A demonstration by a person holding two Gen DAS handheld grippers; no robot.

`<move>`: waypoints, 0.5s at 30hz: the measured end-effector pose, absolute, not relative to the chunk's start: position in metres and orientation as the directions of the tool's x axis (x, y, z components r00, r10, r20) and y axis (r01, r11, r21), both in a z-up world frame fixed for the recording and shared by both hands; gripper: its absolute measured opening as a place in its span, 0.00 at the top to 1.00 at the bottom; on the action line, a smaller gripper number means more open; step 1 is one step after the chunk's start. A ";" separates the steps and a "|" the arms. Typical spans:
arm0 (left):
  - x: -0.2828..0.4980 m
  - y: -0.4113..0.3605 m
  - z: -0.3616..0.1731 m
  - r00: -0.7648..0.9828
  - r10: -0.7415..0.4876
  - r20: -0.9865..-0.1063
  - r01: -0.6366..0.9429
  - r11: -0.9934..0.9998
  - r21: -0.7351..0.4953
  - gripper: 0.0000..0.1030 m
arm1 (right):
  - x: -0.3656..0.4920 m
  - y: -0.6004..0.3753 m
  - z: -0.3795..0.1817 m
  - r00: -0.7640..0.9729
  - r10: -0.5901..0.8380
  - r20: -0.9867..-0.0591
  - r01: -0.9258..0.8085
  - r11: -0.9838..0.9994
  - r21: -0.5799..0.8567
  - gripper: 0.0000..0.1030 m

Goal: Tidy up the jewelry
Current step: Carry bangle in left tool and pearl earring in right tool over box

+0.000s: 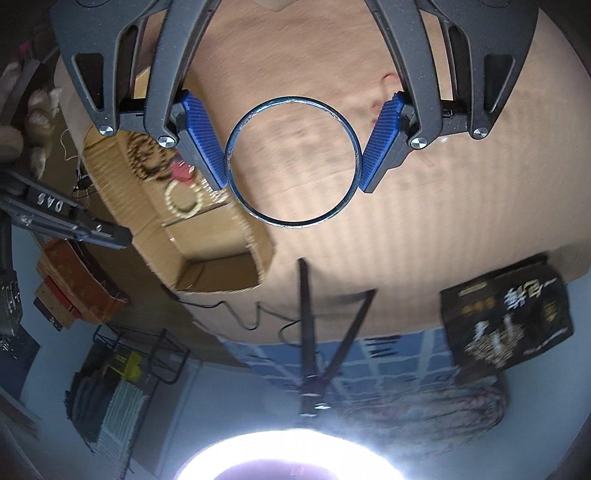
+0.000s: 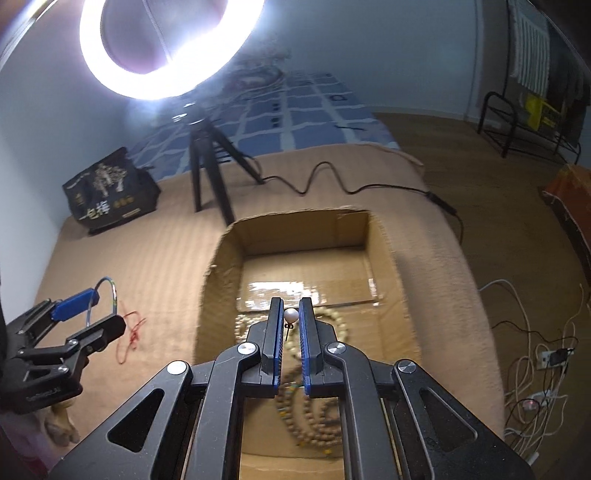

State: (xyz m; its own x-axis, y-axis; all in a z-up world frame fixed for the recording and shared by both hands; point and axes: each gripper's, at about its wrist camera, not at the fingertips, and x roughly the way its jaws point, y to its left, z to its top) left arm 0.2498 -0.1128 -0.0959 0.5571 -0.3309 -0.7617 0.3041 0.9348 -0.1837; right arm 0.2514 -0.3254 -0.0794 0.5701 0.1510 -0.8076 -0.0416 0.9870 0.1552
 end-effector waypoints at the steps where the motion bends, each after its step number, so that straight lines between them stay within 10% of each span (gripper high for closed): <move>1: 0.253 -0.119 -0.095 0.556 -0.336 -0.760 0.311 0.932 -0.184 0.28 | 0.252 -0.328 -0.080 0.572 0.146 -0.807 -0.038 0.988 0.151 0.94; 15: 0.278 -0.176 -0.093 0.539 -0.378 -0.752 0.367 0.910 -0.194 0.28 | 0.261 -0.350 -0.086 0.572 0.138 -0.809 -0.009 0.987 0.162 0.94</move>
